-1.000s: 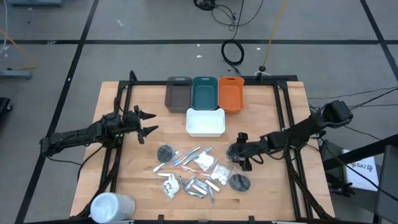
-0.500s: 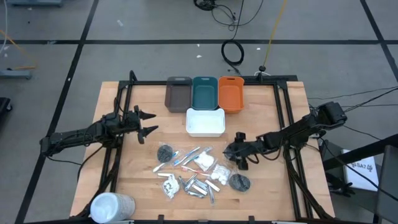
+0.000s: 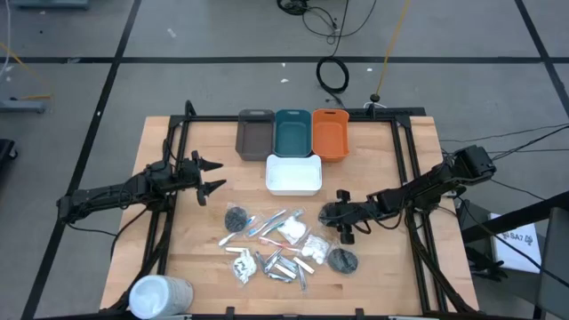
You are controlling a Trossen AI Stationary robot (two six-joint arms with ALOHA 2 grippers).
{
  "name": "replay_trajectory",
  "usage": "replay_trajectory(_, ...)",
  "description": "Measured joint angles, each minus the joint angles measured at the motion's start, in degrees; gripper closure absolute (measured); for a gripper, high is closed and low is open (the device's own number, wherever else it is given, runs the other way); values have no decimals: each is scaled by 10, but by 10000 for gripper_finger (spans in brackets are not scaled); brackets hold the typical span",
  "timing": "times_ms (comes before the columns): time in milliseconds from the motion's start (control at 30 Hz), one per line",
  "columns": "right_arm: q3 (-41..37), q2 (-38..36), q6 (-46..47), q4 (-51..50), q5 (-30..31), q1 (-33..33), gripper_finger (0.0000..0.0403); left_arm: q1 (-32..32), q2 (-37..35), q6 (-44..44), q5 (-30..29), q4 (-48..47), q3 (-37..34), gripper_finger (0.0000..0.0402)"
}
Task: Pick & Place Travel size toiletries
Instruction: Put the black hairbrush into the orange bin
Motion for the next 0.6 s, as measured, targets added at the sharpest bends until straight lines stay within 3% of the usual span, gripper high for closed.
replay_trajectory(267,-1,0,0,29,-19,0,319,0,0,0,0,0,0,128)
replay_trajectory(500,-1,1,0,38,-33,0,390,0,0,0,0,0,0,128)
replay_trajectory(600,-1,1,-5,40,-40,0,398,0,0,0,0,0,0,128)
